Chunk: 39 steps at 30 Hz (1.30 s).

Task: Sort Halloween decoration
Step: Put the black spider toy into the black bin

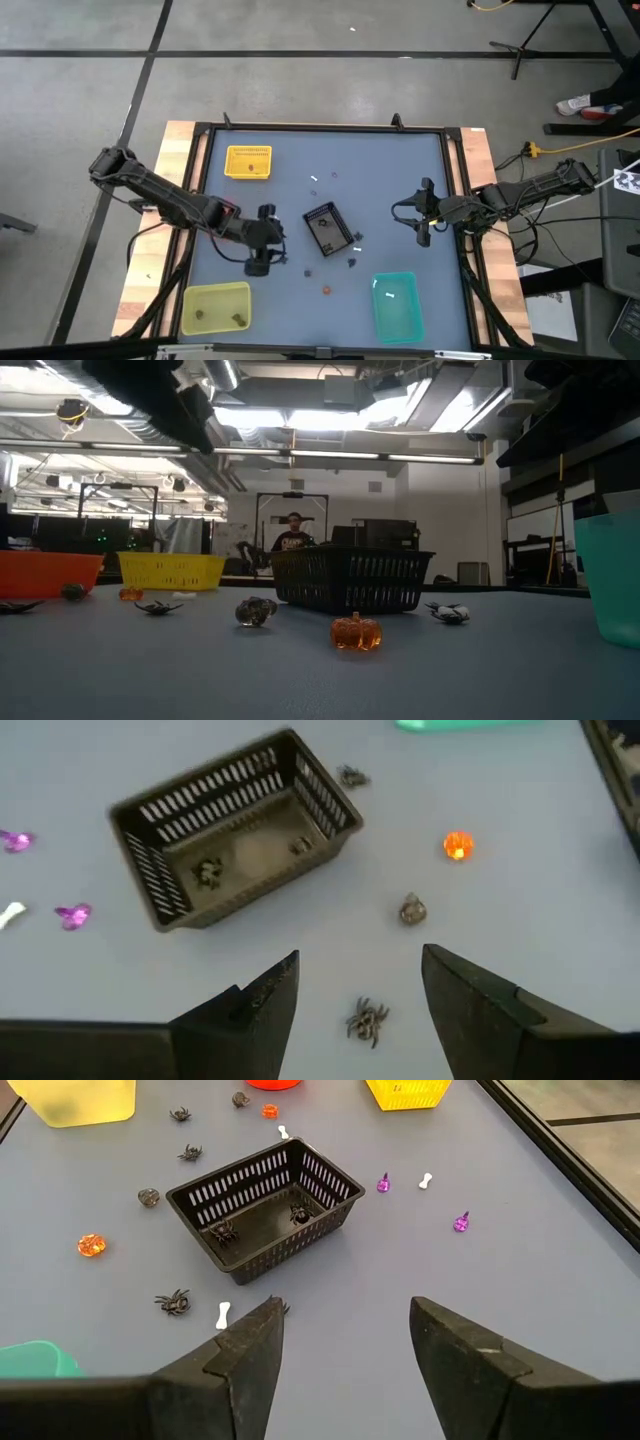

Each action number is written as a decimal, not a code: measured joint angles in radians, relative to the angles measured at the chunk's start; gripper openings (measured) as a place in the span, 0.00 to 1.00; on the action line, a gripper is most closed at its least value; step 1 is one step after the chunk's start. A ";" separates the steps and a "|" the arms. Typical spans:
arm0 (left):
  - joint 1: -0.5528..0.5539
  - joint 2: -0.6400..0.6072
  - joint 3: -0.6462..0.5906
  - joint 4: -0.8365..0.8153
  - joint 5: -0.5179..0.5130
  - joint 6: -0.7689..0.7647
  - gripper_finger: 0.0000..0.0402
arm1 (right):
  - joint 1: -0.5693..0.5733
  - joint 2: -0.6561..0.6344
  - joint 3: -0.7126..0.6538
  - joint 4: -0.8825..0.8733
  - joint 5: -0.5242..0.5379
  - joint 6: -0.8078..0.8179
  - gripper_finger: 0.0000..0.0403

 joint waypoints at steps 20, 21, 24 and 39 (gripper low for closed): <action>-0.038 0.304 0.000 0.035 0.058 0.105 0.48 | 0.000 0.000 0.000 0.000 0.000 0.000 0.53; -0.036 0.314 0.000 0.035 0.062 0.105 0.48 | 0.000 0.000 0.000 0.000 0.000 0.000 0.53; -0.027 0.343 0.000 0.037 0.092 0.105 0.48 | 0.000 0.000 0.000 0.000 0.000 0.000 0.53; 0.053 0.397 0.000 0.042 0.180 0.104 0.48 | 0.000 0.000 0.000 0.000 0.000 0.000 0.53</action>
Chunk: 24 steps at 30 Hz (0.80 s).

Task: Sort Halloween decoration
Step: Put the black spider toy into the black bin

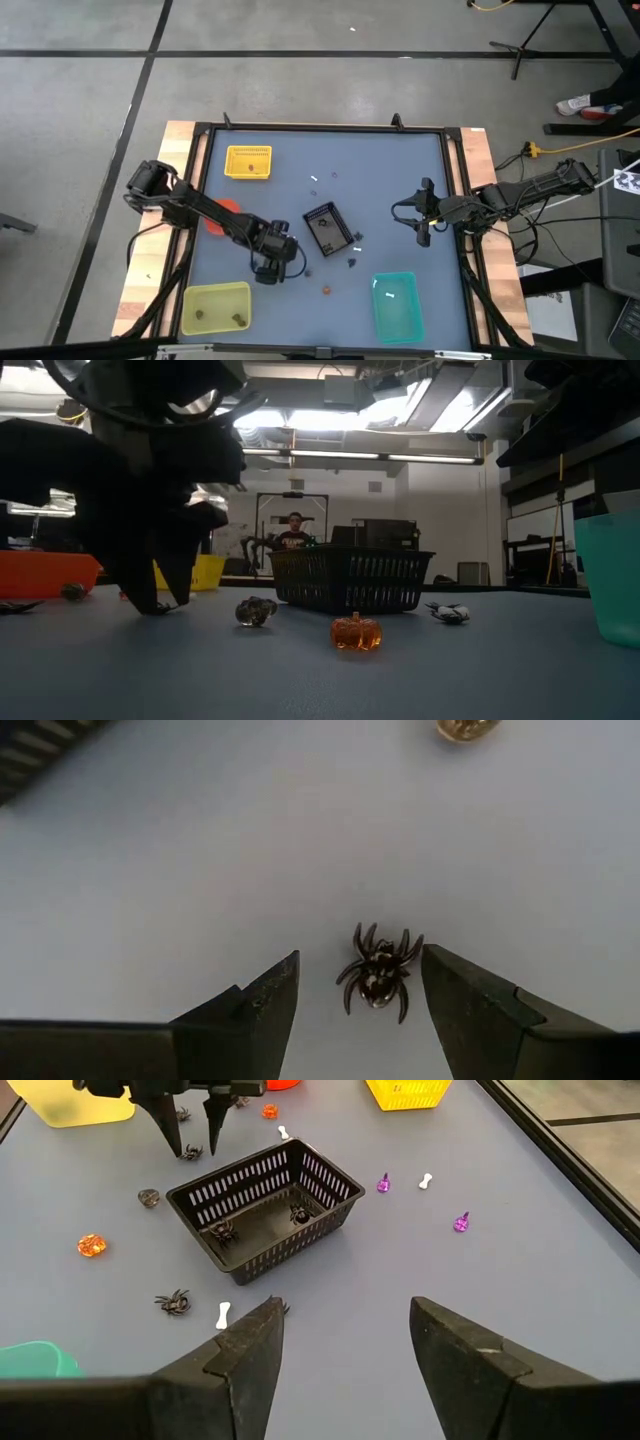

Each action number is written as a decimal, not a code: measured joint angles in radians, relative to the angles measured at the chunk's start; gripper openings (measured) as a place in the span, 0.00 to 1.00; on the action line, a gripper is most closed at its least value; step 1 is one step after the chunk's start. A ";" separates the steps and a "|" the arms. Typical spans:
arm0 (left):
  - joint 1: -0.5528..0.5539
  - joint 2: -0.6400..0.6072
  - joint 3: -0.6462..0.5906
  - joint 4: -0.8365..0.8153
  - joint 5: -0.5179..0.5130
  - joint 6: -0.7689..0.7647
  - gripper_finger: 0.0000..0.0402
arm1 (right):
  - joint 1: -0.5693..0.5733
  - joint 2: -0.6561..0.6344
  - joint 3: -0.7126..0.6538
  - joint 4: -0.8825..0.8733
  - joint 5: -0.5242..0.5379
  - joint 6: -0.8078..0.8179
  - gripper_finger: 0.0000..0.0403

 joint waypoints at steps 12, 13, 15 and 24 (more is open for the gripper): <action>-0.001 0.007 0.000 -0.003 0.008 0.000 0.47 | 0.000 0.000 0.000 0.000 0.000 0.000 0.53; -0.001 0.009 0.000 -0.004 0.007 0.001 0.47 | 0.000 0.000 0.000 -0.001 0.000 0.000 0.53; -0.001 0.015 0.000 -0.003 0.007 0.001 0.45 | 0.000 0.000 0.000 0.000 0.000 0.000 0.53; -0.001 0.017 0.000 -0.005 0.012 0.001 0.34 | 0.000 0.000 0.000 -0.001 0.000 0.000 0.53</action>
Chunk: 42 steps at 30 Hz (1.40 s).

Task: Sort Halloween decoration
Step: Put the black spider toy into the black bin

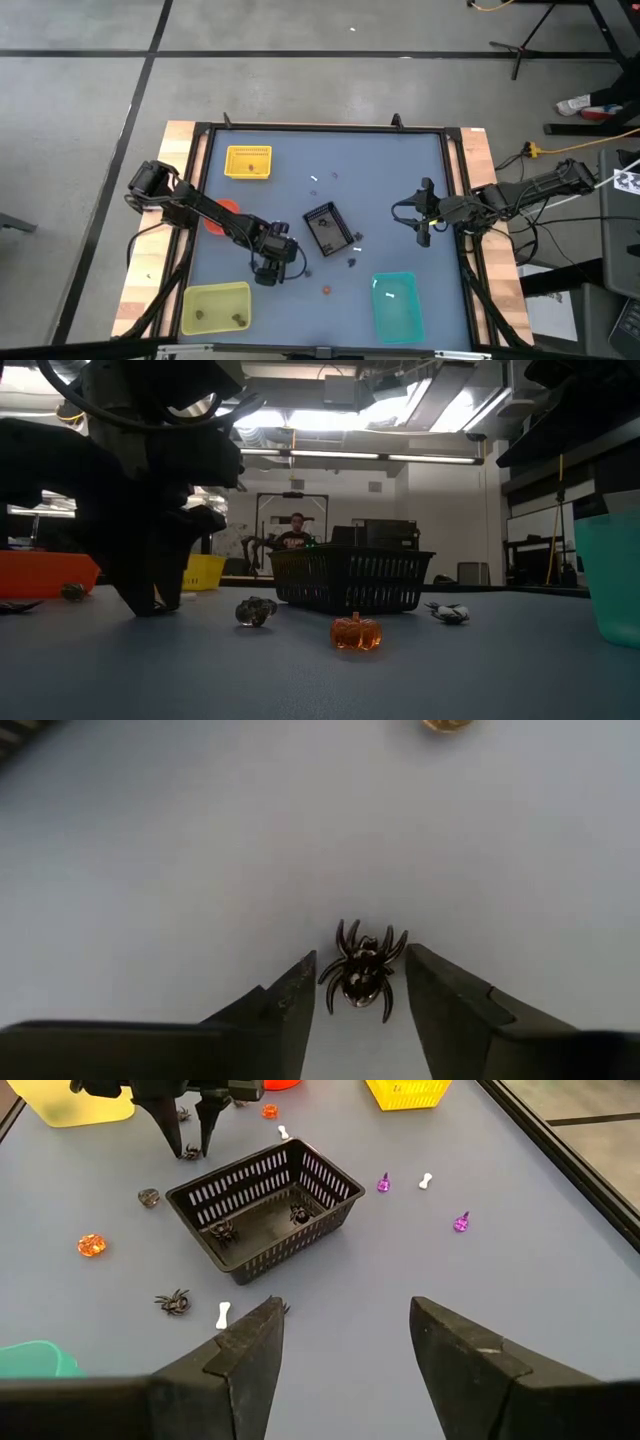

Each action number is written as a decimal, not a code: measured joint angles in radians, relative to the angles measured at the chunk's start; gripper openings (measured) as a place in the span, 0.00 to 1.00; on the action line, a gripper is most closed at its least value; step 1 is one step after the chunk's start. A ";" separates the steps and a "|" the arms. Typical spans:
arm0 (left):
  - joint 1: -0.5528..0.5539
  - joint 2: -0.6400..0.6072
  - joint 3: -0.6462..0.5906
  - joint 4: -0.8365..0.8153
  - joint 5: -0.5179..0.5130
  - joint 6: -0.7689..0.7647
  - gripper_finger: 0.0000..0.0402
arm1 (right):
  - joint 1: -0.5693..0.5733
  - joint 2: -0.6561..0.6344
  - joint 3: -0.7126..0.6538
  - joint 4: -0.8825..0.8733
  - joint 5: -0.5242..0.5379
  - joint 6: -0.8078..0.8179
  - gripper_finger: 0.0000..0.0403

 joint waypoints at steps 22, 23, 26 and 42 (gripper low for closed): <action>0.000 0.001 0.000 -0.001 0.004 -0.001 0.12 | 0.000 0.000 0.000 0.000 0.000 0.000 0.53; 0.000 0.001 0.000 -0.001 0.004 -0.001 0.11 | 0.000 0.000 0.000 0.000 0.000 0.000 0.53; 0.000 0.001 0.000 -0.001 0.004 -0.002 0.10 | 0.000 0.000 0.000 0.000 0.000 0.000 0.53; 0.002 0.005 0.085 -0.006 -0.029 0.000 0.01 | 0.000 0.000 0.000 0.000 0.000 0.000 0.53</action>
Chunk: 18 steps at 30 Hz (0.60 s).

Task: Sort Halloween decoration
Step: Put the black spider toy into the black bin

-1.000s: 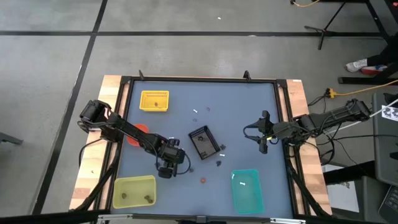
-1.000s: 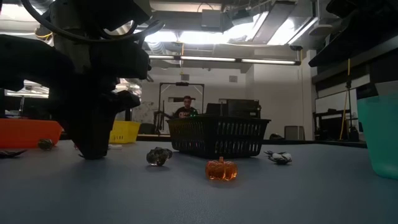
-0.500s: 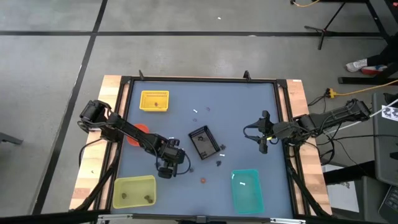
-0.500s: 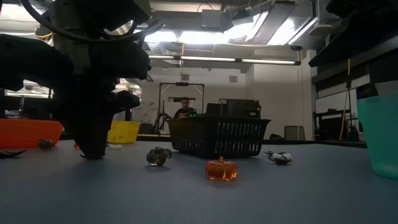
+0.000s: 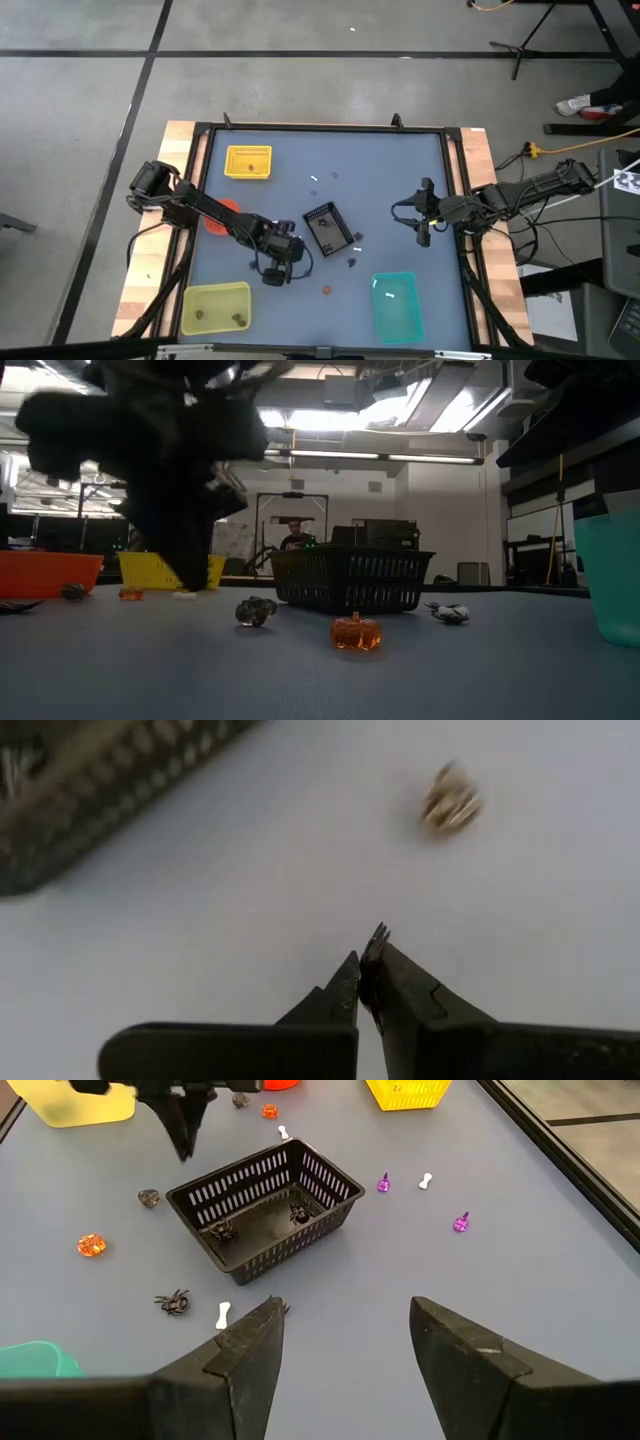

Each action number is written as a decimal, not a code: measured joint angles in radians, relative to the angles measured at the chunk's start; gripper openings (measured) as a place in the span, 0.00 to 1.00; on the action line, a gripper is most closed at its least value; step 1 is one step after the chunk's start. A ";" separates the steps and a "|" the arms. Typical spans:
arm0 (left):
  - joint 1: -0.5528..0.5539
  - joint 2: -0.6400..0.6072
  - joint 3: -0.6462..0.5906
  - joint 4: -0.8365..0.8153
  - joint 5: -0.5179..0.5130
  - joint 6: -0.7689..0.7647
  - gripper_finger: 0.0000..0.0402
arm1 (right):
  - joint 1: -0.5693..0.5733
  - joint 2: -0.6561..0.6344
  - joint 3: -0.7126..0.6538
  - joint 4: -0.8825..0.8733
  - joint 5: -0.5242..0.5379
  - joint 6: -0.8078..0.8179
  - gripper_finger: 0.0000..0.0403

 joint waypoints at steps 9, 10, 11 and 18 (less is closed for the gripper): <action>0.032 0.000 0.094 0.028 -0.108 0.001 0.01 | 0.000 0.000 0.000 0.000 0.000 0.000 0.53; 0.038 -0.001 0.101 0.041 -0.126 0.001 0.01 | 0.000 0.000 0.000 0.000 0.000 0.000 0.53; 0.046 -0.002 0.106 0.058 -0.146 0.001 0.01 | 0.000 0.000 0.000 0.000 0.000 0.000 0.53; 0.111 -0.002 0.107 0.166 -0.214 0.001 0.03 | 0.000 0.000 0.000 0.000 0.000 0.000 0.53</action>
